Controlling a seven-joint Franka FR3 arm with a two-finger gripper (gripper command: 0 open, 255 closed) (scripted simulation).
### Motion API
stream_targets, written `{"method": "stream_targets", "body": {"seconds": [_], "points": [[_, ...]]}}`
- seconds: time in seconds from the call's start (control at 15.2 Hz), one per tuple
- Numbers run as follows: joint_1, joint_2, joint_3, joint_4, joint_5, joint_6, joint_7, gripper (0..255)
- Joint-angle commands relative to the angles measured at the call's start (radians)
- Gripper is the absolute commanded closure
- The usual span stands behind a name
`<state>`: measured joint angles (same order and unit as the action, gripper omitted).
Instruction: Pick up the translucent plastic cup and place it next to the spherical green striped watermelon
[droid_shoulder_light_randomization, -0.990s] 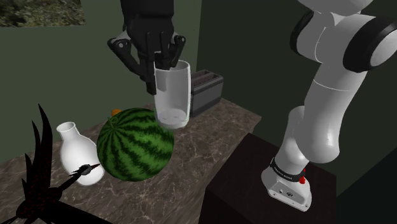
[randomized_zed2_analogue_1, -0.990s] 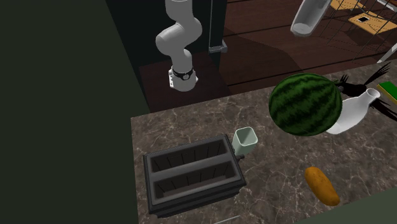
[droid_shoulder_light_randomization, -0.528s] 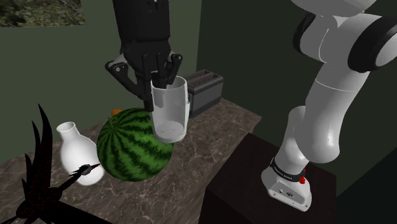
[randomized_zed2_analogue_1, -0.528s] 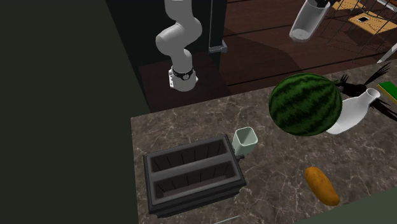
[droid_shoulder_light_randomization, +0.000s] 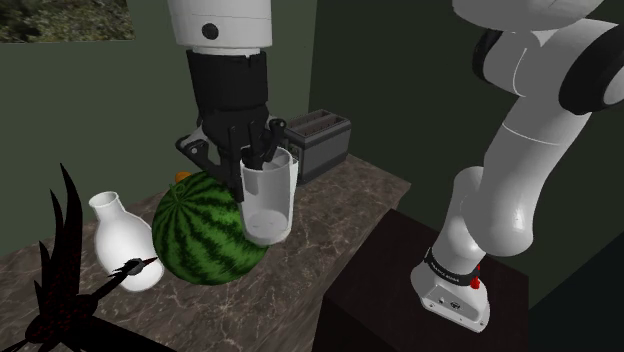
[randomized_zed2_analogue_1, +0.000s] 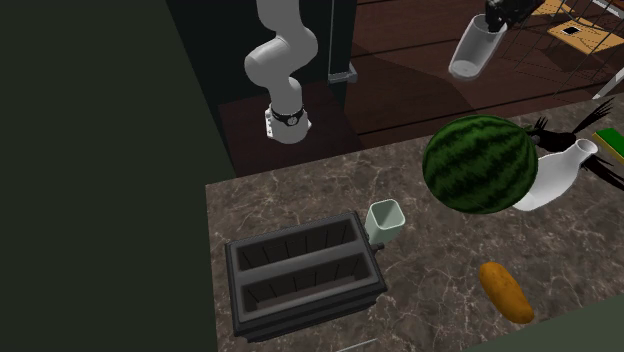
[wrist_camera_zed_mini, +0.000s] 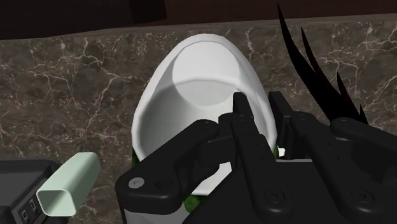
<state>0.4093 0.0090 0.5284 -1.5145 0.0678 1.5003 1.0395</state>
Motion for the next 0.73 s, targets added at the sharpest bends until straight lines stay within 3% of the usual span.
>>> {"method": "stream_targets", "body": {"seconds": [0.0,0.66], "points": [[-0.002,-0.008,-0.001,-0.035,0.004,0.029,-0.005,255],[-0.005,-0.040,-0.006,-0.205,0.020,0.170,-0.025,255]]}}
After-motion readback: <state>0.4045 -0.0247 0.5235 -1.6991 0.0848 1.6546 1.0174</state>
